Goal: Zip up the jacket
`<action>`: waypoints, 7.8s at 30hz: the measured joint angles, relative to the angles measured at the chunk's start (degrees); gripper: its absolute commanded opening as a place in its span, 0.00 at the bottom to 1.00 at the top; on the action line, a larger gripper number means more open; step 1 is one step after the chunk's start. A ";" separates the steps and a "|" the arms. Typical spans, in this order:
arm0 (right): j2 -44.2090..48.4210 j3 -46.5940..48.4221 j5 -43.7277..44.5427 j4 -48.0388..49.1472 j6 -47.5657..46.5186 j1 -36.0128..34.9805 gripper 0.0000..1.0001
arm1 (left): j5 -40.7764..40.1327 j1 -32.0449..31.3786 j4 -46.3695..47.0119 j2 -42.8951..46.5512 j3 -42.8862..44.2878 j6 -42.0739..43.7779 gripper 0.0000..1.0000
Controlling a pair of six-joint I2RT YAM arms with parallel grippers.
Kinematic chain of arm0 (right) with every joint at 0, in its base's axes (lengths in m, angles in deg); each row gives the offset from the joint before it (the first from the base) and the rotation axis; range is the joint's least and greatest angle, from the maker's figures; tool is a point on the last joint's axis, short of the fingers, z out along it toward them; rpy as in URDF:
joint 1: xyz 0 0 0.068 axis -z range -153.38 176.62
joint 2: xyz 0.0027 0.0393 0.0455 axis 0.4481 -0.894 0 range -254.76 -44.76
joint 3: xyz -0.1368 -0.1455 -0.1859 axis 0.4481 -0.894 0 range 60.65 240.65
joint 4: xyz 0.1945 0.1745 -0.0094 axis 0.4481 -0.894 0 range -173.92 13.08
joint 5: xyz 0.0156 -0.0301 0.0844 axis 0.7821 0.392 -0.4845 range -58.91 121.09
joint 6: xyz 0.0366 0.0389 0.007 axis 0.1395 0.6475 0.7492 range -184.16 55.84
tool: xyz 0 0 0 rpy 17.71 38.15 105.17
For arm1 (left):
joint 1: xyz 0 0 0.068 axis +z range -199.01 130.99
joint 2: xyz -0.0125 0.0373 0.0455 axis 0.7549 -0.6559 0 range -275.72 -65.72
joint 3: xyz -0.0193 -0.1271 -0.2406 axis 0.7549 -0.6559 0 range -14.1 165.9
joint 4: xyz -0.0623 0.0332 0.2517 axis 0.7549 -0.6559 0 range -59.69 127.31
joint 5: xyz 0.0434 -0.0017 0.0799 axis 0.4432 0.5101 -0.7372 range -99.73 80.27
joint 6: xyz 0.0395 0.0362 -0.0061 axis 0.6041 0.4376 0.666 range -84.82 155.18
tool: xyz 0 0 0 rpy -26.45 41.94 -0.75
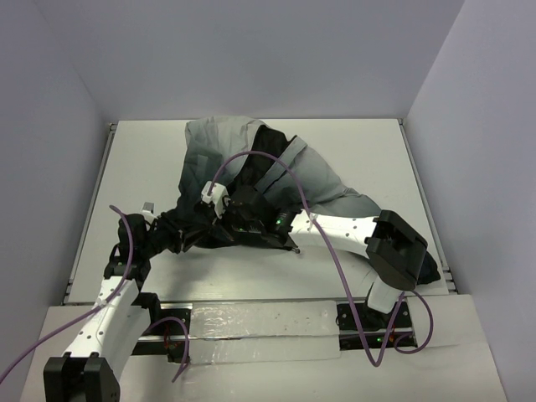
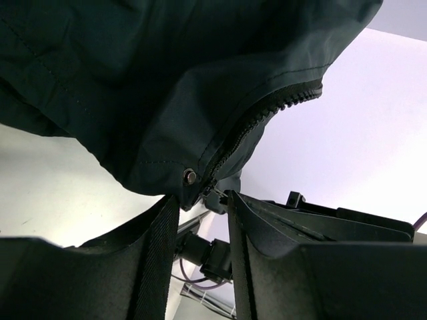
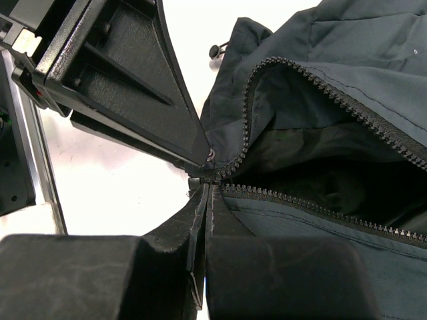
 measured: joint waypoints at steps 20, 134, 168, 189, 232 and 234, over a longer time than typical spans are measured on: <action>-0.26 1.38 1.98 -1.25 0.00 -0.35 0.00 | -1.43 0.00 -0.91 1.16 0.00 0.43 0.00; 16.26 2.80 8.82 -12.22 3.21 43.50 0.00 | -5.42 -7.74 4.27 -76.86 64.60 40.11 0.99; 16.39 2.82 8.81 -12.39 3.04 43.04 0.00 | 2.52 -9.89 16.99 -82.25 60.22 35.66 0.46; 16.09 2.83 8.04 -13.60 2.59 42.25 0.00 | 2.33 -1.43 9.65 -46.87 49.21 31.63 0.00; -3.72 12.33 3.80 -10.51 7.19 47.19 0.00 | -0.10 24.88 -17.55 -30.21 53.97 34.37 0.00; -6.14 14.75 2.68 -10.95 8.36 47.44 0.00 | 0.10 25.45 -17.39 -30.14 55.75 33.78 0.00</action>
